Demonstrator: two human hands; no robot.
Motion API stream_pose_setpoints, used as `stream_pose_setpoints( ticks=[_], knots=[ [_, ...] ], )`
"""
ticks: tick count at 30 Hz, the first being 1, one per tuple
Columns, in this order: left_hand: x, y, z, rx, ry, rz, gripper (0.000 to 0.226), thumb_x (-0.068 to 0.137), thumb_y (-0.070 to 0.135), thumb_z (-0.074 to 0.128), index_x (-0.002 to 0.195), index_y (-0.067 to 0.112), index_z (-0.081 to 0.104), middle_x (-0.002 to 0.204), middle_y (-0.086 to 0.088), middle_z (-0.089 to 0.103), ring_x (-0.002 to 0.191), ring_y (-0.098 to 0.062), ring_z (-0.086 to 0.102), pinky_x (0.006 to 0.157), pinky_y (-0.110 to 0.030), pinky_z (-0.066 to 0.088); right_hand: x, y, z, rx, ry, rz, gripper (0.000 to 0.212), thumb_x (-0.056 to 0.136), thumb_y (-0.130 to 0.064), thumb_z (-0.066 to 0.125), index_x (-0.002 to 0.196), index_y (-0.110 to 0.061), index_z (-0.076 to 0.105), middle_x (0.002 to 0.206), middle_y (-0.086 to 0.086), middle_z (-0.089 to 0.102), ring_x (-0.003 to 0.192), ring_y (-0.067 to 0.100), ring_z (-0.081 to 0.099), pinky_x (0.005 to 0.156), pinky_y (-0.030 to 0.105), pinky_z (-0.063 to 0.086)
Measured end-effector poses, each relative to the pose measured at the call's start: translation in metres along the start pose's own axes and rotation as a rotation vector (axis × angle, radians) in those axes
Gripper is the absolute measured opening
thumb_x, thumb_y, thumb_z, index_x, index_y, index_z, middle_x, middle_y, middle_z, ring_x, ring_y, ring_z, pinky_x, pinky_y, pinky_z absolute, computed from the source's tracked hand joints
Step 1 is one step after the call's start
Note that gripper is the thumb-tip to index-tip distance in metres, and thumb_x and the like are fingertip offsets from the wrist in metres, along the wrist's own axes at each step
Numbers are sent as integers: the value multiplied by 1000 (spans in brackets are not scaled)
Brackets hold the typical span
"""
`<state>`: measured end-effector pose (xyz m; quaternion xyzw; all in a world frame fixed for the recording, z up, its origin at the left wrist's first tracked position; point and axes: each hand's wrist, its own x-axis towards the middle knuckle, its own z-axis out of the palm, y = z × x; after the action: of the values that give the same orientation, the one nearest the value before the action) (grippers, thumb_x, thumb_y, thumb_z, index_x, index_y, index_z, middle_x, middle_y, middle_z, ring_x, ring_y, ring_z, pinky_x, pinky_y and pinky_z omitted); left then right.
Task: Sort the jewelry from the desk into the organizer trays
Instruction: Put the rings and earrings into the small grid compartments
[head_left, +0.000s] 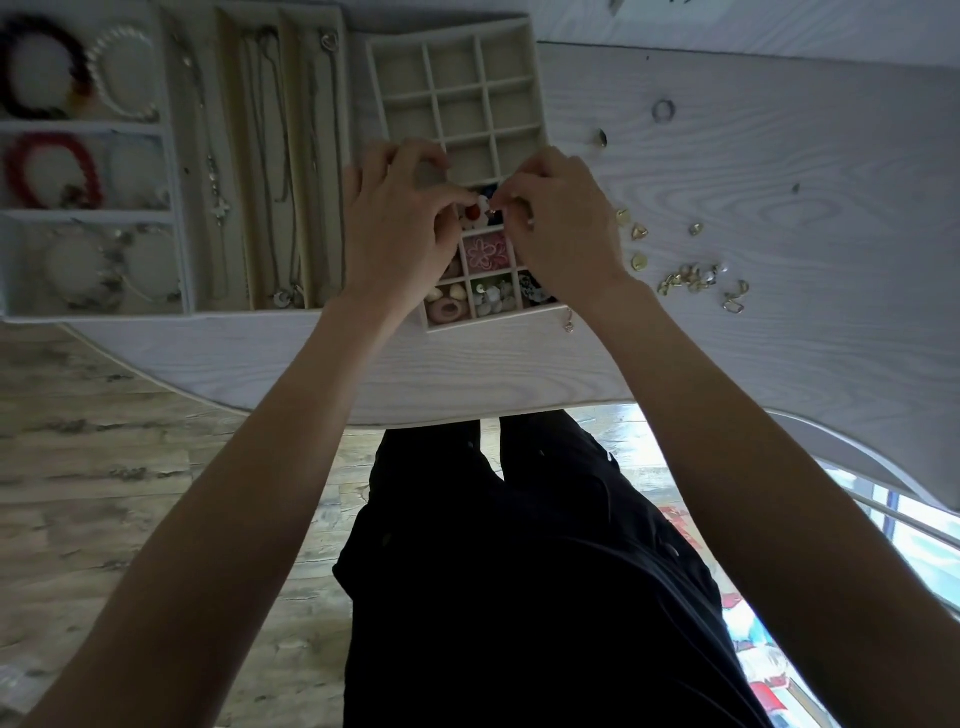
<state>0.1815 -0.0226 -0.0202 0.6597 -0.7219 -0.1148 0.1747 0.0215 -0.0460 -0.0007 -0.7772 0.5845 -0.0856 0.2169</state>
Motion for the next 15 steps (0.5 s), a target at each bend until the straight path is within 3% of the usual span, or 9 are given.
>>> stream_pose_setpoints(
  ticks=[4, 7, 10, 12, 15],
  knots=[
    [-2, -2, -1, -49, -7, -25, 23, 85, 25, 51, 94, 25, 72, 112, 0, 60, 110, -27, 49, 90, -36, 34, -6, 0, 4, 0, 82, -40, 17, 85, -8, 53, 90, -10, 69, 99, 8, 61, 90, 25, 54, 60, 27, 40],
    [-3, -3, -8, -107, 5, -58, 24, 85, 23, 51, 100, 19, 69, 108, -2, 62, 109, -26, 50, 92, -39, 39, -9, 5, 1, 133, 133, 5, 19, 86, -9, 51, 93, -10, 69, 99, 6, 61, 88, 19, 55, 65, 27, 44],
    [-4, 2, -13, -152, -10, -65, 21, 88, 23, 51, 103, 16, 64, 104, 1, 65, 104, -21, 54, 91, -27, 34, -15, 10, -4, 227, 175, 12, 21, 85, -11, 50, 93, -11, 69, 95, 1, 63, 80, 12, 56, 67, 23, 43],
    [-2, 9, -16, -181, -28, -64, 20, 90, 23, 52, 105, 15, 63, 103, 2, 66, 102, -18, 55, 89, -22, 32, -17, 10, -5, 228, 148, -13, 24, 85, -14, 47, 95, -13, 68, 94, 1, 65, 80, 17, 59, 69, 27, 45],
    [2, 25, -18, -240, -49, -42, 19, 93, 23, 53, 105, 16, 64, 102, 5, 66, 101, -16, 57, 92, -28, 41, -18, 12, -10, 186, 83, -92, 22, 86, -11, 50, 98, -12, 68, 96, 3, 68, 83, 23, 61, 75, 35, 47]
  ],
)
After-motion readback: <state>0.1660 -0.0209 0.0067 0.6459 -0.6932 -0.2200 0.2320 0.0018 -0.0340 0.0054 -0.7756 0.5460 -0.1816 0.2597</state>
